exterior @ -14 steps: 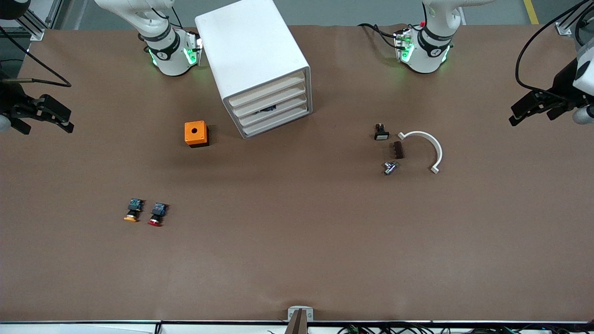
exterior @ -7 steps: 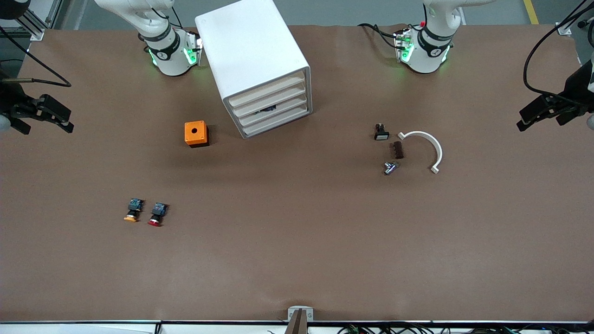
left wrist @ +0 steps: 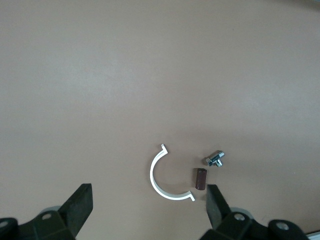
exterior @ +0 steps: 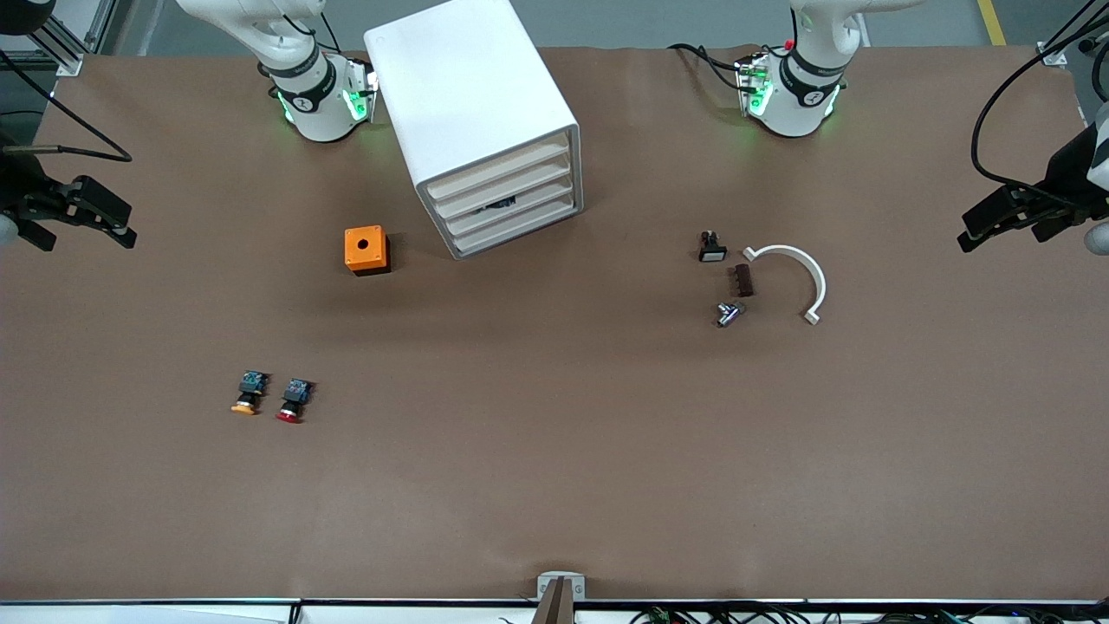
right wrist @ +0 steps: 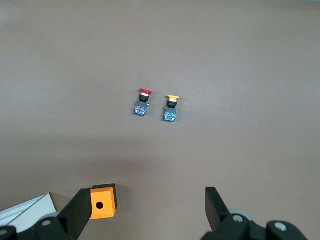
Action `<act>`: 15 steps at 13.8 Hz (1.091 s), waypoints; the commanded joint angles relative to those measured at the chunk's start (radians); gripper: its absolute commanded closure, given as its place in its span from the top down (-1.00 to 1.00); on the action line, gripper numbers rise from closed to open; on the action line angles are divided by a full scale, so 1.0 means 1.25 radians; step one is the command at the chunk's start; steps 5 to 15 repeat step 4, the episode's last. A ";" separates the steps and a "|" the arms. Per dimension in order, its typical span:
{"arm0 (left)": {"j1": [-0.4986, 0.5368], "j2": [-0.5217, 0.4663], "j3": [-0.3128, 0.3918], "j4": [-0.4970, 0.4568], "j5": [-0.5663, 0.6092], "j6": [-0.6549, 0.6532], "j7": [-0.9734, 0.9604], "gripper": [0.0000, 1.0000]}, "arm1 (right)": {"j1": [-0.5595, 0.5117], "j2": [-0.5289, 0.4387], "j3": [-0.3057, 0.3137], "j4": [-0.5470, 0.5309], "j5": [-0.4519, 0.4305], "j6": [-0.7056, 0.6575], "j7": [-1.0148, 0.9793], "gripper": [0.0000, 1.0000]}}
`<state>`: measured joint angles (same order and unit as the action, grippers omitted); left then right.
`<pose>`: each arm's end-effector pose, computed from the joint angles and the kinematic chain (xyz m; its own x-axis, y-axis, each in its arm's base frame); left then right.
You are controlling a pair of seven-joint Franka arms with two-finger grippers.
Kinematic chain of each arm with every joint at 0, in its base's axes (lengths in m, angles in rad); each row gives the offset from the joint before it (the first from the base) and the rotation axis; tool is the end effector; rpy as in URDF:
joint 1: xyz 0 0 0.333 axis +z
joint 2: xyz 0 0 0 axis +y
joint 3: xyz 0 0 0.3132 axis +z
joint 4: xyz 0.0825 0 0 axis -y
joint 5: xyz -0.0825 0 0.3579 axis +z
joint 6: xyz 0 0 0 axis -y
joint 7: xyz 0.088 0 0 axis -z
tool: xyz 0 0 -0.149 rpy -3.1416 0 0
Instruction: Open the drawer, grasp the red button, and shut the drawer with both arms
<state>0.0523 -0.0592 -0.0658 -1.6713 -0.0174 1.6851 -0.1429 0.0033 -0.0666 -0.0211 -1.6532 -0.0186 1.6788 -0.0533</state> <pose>0.5234 -0.0104 0.5759 0.9889 0.1309 0.0701 0.1295 -0.9913 0.0237 0.5218 -0.0122 0.5876 0.9951 0.0375 0.0910 0.0356 -0.9991 0.0221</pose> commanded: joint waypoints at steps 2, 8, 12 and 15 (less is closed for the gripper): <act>-0.001 0.006 -0.006 0.034 0.008 -0.035 0.005 0.99 | -0.011 -0.001 0.007 0.012 -0.002 -0.012 -0.008 1.00; -0.001 0.006 -0.011 0.034 0.009 -0.035 0.003 0.99 | -0.011 -0.001 0.007 0.012 -0.002 -0.012 -0.008 1.00; -0.001 0.006 -0.011 0.034 0.009 -0.035 0.003 0.99 | -0.011 -0.001 0.007 0.012 -0.002 -0.012 -0.008 1.00; -0.001 0.006 -0.011 0.034 0.009 -0.035 0.003 0.99 | -0.011 -0.001 0.007 0.012 -0.002 -0.012 -0.008 1.00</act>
